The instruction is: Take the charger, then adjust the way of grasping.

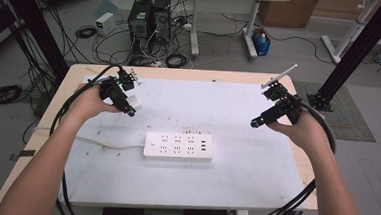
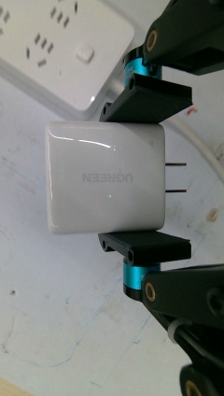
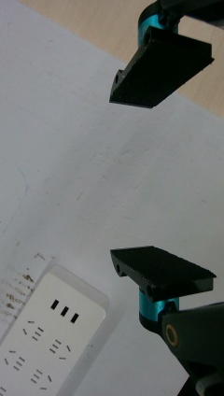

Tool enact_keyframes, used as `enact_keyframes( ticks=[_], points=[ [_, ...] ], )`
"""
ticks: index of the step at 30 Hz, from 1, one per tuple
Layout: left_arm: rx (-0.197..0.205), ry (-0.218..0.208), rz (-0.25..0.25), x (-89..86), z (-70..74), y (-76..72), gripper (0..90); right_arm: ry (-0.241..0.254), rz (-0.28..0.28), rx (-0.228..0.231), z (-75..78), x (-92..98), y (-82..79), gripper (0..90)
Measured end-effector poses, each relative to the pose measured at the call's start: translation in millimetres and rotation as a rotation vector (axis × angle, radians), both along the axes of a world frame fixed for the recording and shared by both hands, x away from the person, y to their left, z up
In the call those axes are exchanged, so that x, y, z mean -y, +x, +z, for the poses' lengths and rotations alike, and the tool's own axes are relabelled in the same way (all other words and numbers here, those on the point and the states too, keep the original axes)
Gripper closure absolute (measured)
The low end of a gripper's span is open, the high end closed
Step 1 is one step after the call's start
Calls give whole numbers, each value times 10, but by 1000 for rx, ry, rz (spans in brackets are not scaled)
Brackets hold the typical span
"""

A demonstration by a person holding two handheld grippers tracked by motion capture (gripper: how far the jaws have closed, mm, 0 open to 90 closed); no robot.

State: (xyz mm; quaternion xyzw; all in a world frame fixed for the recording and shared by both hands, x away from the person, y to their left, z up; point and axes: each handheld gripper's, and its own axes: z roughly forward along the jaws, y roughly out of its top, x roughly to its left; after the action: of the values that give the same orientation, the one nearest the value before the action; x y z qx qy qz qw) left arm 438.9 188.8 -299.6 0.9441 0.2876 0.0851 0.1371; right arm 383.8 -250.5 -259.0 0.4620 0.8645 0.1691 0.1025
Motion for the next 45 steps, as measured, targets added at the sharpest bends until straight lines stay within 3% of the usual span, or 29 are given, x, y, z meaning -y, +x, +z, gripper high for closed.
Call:
enact_keyframes(
  ticks=[6,13,18,20,21,22,23,28,31,32,36,38,45],
  points=[
    [19,-3,-46,147,280,-163,420,9,-9,-7,51,-40,-37,204],
    [37,1,-81,269,336,-218,420,17,-9,-12,59,-23,-45,205],
    [64,-21,-140,404,348,-278,421,92,-10,-34,103,-63,-31,205],
    [89,-46,-185,492,353,-314,422,138,-16,-60,117,-125,-12,206],
    [102,-64,-200,539,353,-333,422,138,-16,-60,117,-125,-12,206],
    [110,-88,-217,586,352,-352,422,188,-21,-80,116,-171,-1,206],
    [118,-116,-240,632,348,-375,422,188,-21,-80,116,-171,-1,206],
    [162,-242,-333,868,319,-468,423,350,-23,-132,115,-277,25,207],
    [189,-297,-390,986,307,-511,423,413,-23,-154,116,-355,36,251],
    [193,-318,-406,1019,301,-525,423,460,-24,-184,103,-399,53,250],
    [199,-382,-448,1137,274,-568,423,512,-14,-214,82,-453,74,250],
    [205,-416,-463,1188,261,-583,423,587,-18,-256,52,-504,94,250],
    [229,-522,-483,1350,243,-613,423,674,-28,-296,6,-581,105,265]
  ],
)
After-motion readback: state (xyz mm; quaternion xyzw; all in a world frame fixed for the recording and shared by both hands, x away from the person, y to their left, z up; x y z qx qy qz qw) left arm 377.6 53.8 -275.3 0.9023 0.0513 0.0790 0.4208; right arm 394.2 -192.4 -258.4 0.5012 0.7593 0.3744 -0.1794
